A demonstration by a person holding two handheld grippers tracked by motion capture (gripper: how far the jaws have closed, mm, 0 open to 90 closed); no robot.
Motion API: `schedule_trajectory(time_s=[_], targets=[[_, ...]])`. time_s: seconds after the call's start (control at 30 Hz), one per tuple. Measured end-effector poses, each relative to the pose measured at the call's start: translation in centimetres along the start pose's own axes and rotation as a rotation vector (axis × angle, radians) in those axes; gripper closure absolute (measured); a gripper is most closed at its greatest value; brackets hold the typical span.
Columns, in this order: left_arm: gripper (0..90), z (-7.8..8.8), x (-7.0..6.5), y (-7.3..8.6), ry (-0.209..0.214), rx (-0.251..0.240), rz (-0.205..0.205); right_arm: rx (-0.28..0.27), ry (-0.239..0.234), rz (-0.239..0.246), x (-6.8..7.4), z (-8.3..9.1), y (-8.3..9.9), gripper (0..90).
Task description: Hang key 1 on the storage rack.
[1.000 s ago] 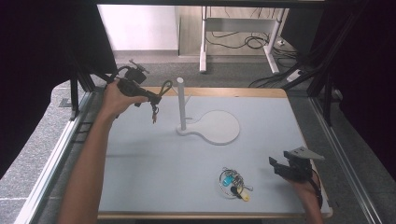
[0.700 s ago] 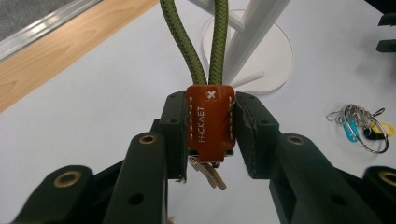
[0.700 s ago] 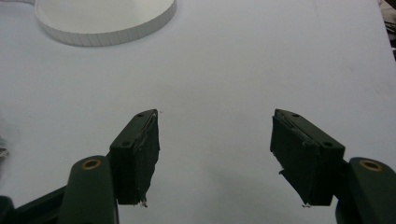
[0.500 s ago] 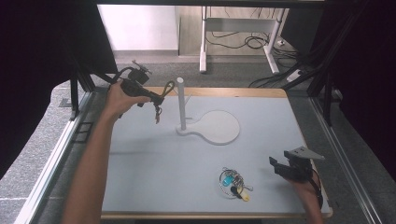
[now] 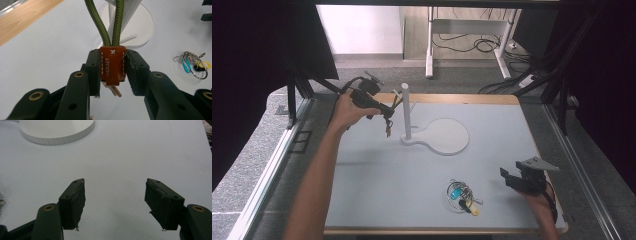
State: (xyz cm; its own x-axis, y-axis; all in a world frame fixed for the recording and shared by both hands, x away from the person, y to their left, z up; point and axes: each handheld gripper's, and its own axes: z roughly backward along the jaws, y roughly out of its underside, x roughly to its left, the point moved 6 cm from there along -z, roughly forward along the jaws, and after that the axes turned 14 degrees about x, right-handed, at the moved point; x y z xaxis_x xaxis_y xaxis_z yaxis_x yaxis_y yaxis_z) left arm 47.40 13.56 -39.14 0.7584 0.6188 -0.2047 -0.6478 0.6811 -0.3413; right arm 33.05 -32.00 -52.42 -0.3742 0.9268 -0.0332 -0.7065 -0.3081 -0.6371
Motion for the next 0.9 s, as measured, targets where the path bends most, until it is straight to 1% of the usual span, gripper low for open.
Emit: schedule_trajectory(time_s=[0.1,0.23,0.37,0.43,0.5,0.57,0.6,0.63,0.73,0.8,0.87,0.9], targets=[[65.9,-0.4,-0.1,0.1,-0.010,0.014,-0.007,-0.001,0.000,-0.002,0.0,0.0,0.0,32.8],[65.6,-0.9,0.1,0.2,-0.021,0.019,0.004,-0.001,0.000,-0.002,0.0,0.0,-0.1,32.8],[63.8,-1.2,0.0,0.2,-0.023,0.006,0.007,-0.001,0.001,-0.001,0.0,0.0,-0.1,32.7],[60.4,-1.2,-0.1,0.3,-0.035,-0.013,0.011,-0.003,0.002,-0.002,0.0,0.0,-0.1,32.6],[58.6,-1.2,-0.3,0.6,-0.053,-0.020,0.008,-0.005,0.001,0.002,0.1,0.0,-0.1,32.6],[56.7,-1.4,-0.8,1.0,-0.059,-0.034,0.003,-0.008,-0.004,0.003,0.2,0.1,-0.1,32.6],[55.2,-1.4,-1.2,1.5,-0.067,-0.034,-0.009,-0.011,-0.006,0.007,0.3,0.1,-0.2,32.4],[52.7,-1.5,-1.5,1.7,-0.078,-0.036,-0.013,-0.018,-0.011,0.010,0.4,0.2,-0.3,31.9],[51.3,-1.4,-2.3,2.8,-0.071,-0.033,-0.010,-0.033,-0.031,0.003,0.6,0.5,-0.5,31.5],[50.4,-1.3,-2.9,3.7,-0.089,-0.038,-0.015,-0.042,-0.048,-0.011,0.7,0.6,-0.6,31.5],[48.5,-1.3,-3.4,4.5,-0.080,-0.052,-0.022,-0.042,-0.057,-0.012,0.9,0.7,-0.7,31.4],[47.9,-1.3,-3.6,4.9,-0.088,-0.052,-0.027,-0.041,-0.061,-0.012,1.0,0.7,-0.8,31.3]])
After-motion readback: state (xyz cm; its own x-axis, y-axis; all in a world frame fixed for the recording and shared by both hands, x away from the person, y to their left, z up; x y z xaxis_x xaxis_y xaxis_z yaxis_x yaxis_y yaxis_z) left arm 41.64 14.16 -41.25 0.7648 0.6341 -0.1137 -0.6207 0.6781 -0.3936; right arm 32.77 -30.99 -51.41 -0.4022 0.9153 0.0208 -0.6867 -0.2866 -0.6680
